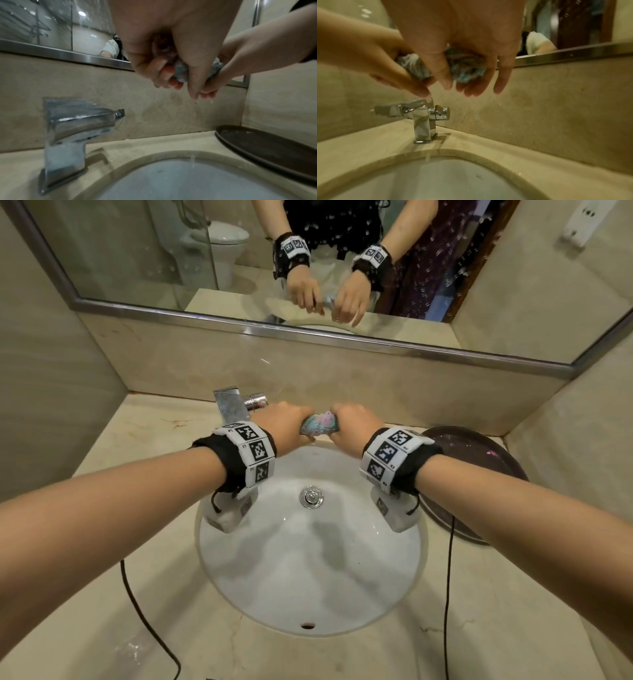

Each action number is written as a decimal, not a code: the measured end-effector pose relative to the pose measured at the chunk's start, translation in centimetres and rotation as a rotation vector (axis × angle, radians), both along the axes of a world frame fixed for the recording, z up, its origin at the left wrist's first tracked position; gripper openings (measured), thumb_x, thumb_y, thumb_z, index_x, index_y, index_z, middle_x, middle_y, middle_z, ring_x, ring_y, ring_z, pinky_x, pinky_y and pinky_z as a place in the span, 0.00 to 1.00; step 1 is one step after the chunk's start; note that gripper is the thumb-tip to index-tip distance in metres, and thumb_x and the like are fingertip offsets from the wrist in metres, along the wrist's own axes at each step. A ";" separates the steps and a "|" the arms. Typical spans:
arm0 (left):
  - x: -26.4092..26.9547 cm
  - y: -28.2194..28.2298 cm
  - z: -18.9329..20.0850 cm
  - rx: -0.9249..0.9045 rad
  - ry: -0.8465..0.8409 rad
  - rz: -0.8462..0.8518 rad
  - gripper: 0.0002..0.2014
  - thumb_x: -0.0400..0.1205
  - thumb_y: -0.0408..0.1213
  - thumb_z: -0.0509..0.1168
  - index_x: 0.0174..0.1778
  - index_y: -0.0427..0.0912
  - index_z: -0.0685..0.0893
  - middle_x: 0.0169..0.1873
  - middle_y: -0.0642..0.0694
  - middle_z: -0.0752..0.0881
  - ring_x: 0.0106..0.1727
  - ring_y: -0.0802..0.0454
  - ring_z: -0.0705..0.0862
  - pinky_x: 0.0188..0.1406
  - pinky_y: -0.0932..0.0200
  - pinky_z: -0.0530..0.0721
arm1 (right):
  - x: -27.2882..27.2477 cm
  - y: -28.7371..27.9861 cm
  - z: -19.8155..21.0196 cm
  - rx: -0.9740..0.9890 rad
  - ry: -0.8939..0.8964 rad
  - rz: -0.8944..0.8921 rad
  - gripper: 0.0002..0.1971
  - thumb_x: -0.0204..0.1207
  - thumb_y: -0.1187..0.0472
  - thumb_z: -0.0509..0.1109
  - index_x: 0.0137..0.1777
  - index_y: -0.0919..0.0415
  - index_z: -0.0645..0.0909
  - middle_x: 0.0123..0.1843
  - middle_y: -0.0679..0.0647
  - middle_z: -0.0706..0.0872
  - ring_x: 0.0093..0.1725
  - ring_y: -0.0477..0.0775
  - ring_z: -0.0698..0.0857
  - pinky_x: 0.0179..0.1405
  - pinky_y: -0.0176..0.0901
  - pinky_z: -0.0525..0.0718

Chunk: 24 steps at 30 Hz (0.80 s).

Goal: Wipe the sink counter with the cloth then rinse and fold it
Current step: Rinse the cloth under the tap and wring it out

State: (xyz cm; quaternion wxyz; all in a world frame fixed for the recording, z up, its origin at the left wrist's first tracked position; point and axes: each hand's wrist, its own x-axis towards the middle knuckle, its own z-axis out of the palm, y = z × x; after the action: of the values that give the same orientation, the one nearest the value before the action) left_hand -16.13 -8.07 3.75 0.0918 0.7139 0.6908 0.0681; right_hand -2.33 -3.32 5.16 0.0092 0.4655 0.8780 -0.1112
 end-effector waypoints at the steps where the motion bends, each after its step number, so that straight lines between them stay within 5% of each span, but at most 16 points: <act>1: 0.0 0.0 0.0 -0.022 -0.074 0.016 0.13 0.76 0.46 0.68 0.53 0.44 0.81 0.48 0.42 0.88 0.49 0.42 0.85 0.44 0.55 0.80 | 0.0 -0.1 0.0 0.097 0.002 0.037 0.14 0.76 0.64 0.63 0.61 0.61 0.76 0.59 0.60 0.82 0.58 0.63 0.81 0.49 0.49 0.77; 3: -0.1 0.0 0.1 -0.080 -0.242 0.064 0.14 0.74 0.46 0.72 0.50 0.43 0.81 0.44 0.43 0.86 0.46 0.44 0.83 0.42 0.58 0.76 | 0.1 -0.2 -0.1 0.172 0.039 0.114 0.17 0.75 0.64 0.64 0.64 0.60 0.73 0.61 0.59 0.80 0.60 0.62 0.79 0.52 0.52 0.77; 8: -1.0 -0.8 0.5 -0.244 -0.568 0.132 0.21 0.68 0.45 0.78 0.49 0.44 0.76 0.39 0.47 0.82 0.38 0.48 0.80 0.33 0.59 0.78 | 0.3 -0.8 -0.9 -0.024 0.082 0.168 0.14 0.77 0.63 0.62 0.62 0.59 0.72 0.59 0.60 0.82 0.57 0.62 0.80 0.48 0.50 0.78; 15: -1.4 -2.3 0.6 -0.231 -0.145 0.117 0.18 0.76 0.49 0.68 0.55 0.39 0.80 0.49 0.43 0.84 0.52 0.43 0.83 0.50 0.55 0.80 | -0.1 -1.5 -0.5 0.110 -0.050 0.176 0.13 0.77 0.55 0.63 0.59 0.59 0.75 0.54 0.62 0.86 0.53 0.66 0.85 0.39 0.45 0.72; 21: -0.4 -4.0 0.9 -0.209 0.278 0.067 0.17 0.84 0.46 0.54 0.54 0.39 0.81 0.45 0.42 0.85 0.44 0.44 0.82 0.39 0.58 0.76 | -0.9 -2.4 -1.2 0.074 -0.148 0.269 0.12 0.80 0.56 0.59 0.54 0.61 0.80 0.54 0.61 0.87 0.54 0.64 0.85 0.40 0.43 0.72; 24: -0.2 -4.6 0.5 -0.177 0.322 0.101 0.16 0.84 0.46 0.54 0.57 0.39 0.78 0.46 0.41 0.84 0.48 0.42 0.85 0.39 0.56 0.77 | -1.0 -2.5 -1.8 0.057 -0.115 0.279 0.11 0.79 0.57 0.58 0.53 0.61 0.79 0.54 0.62 0.86 0.53 0.64 0.84 0.40 0.43 0.71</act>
State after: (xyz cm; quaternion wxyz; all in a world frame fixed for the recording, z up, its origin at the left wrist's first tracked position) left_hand -16.28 -12.71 4.26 0.0390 0.6692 0.7348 -0.1035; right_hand -3.30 -5.82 3.32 0.0616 0.3447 0.9349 -0.0569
